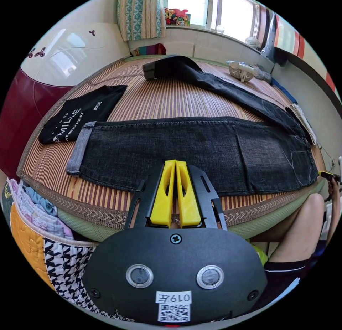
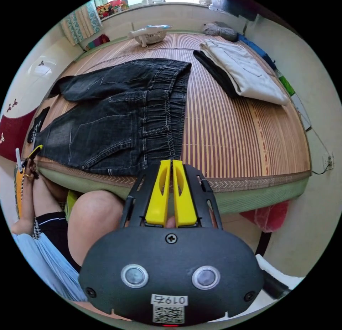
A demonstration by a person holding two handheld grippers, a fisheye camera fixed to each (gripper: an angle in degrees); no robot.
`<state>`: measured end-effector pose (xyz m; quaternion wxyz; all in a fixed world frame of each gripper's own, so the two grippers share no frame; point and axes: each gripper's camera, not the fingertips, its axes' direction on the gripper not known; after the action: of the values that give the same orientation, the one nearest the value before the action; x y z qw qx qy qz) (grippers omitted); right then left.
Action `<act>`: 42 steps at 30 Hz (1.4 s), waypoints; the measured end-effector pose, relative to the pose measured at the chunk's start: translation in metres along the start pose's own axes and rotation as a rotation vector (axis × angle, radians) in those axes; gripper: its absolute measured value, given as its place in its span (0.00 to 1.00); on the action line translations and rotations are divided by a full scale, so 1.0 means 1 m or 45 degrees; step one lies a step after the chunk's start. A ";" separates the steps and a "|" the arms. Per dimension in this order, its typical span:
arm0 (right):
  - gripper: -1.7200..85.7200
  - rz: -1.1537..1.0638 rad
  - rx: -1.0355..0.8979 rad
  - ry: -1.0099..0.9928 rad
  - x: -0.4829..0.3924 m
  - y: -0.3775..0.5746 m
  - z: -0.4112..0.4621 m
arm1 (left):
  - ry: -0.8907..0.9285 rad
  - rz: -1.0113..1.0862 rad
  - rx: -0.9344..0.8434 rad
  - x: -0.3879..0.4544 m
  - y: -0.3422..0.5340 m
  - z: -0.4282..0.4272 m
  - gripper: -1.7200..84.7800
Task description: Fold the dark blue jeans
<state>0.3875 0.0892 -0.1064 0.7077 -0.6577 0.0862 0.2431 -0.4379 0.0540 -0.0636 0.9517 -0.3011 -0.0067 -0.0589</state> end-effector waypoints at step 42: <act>0.01 -0.209 0.547 -0.447 -0.252 0.040 0.123 | -0.442 -0.597 0.121 -0.248 -0.151 -0.098 0.03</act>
<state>0.1265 0.1519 -0.0162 0.8522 -0.4455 -0.0417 0.2712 -0.7040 -0.0979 -0.0699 0.9099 -0.2520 -0.2414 -0.2243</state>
